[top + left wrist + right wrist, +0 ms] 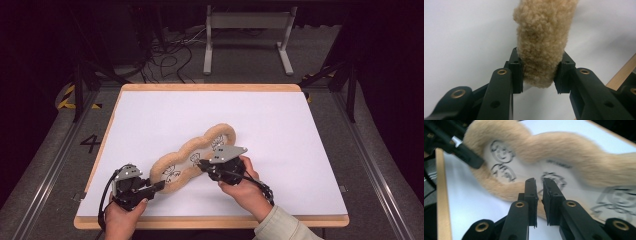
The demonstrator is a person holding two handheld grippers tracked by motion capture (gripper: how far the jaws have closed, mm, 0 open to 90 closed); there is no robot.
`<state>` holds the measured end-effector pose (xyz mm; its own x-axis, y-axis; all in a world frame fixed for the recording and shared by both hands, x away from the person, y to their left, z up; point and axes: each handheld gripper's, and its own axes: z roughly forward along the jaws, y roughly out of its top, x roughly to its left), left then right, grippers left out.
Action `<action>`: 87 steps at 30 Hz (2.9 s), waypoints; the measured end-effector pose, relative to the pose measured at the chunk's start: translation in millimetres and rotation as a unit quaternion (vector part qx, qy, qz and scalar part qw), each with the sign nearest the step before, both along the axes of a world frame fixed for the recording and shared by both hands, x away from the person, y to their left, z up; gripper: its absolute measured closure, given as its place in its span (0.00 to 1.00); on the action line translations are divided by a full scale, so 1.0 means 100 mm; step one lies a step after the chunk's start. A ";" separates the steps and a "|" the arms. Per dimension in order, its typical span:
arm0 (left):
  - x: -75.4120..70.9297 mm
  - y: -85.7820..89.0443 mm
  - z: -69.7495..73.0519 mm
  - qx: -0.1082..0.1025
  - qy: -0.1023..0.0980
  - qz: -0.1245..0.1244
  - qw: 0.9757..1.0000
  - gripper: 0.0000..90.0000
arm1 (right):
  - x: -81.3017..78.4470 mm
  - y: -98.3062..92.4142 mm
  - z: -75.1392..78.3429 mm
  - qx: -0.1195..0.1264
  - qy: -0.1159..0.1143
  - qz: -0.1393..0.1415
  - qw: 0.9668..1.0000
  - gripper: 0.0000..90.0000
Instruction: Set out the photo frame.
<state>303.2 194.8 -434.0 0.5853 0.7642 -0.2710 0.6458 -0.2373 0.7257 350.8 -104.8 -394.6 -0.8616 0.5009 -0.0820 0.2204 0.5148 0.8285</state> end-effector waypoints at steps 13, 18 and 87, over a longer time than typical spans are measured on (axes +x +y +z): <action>0.03 0.05 -0.01 0.004 -0.007 0.012 1.000 0.72 | 0.18 -0.37 0.15 0.019 -0.014 -0.072 0.997 0.83; 0.05 0.06 -0.01 0.005 -0.007 0.015 1.000 0.72 | 0.28 -0.54 0.18 0.027 -0.017 -0.104 0.994 0.79; 0.93 -0.28 0.15 -0.067 -0.020 -0.017 0.997 0.70 | 0.16 -1.51 0.07 0.041 0.051 -0.216 0.974 0.72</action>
